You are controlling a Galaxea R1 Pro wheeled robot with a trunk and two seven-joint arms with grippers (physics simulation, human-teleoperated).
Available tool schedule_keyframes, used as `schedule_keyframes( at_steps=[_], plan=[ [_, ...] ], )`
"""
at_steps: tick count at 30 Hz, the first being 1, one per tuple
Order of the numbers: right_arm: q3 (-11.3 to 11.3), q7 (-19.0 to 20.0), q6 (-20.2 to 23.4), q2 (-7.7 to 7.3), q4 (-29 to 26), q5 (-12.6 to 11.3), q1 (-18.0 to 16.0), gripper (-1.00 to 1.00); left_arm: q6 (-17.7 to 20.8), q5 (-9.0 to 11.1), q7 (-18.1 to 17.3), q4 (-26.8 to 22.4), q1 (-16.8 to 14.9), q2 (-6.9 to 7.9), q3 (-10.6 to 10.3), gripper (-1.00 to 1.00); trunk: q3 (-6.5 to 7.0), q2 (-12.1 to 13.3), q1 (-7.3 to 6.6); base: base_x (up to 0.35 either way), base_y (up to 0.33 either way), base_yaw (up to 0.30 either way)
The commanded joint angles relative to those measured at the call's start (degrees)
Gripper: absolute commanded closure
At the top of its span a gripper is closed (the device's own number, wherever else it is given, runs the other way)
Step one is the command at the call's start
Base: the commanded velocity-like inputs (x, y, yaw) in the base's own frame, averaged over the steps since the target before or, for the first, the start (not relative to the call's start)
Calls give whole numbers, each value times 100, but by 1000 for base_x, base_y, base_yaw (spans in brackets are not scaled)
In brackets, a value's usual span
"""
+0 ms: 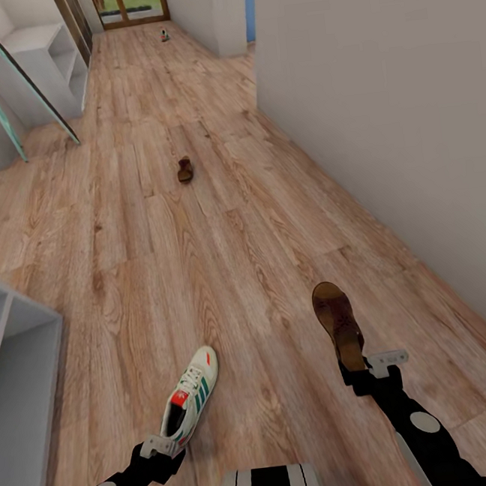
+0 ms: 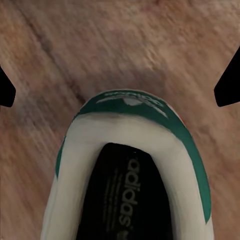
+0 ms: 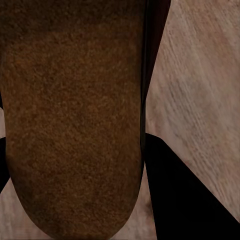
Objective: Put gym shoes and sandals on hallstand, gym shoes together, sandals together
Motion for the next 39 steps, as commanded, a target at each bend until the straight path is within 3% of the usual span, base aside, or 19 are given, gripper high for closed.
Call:
schedule_keyframes(
  at_steps=[1, 29, 30, 39],
  plan=[
    [10, -20, 34, -5, -8, -10, -2, 100, -28, -58, -27, 3, -2, -3, 38, -100, -3, -1, 0, 173, 0, 0],
    [2, -20, 41, -5, -8, -10, -2, 100, -37, -61, -27, -2, -2, -38, 36, -100, -3, -1, 0, 60, 0, 0],
    [1, -18, 41, -5, -8, -10, -2, 100, -36, -59, -27, 1, -2, -35, 36, 100, -3, -1, 0, 7, 0, 0],
    [1, -21, 41, -5, -8, -10, -2, 100, -41, -34, -19, 5, -2, -3, 38, 100, -3, -1, 0, 1, 0, 0]
  ],
)
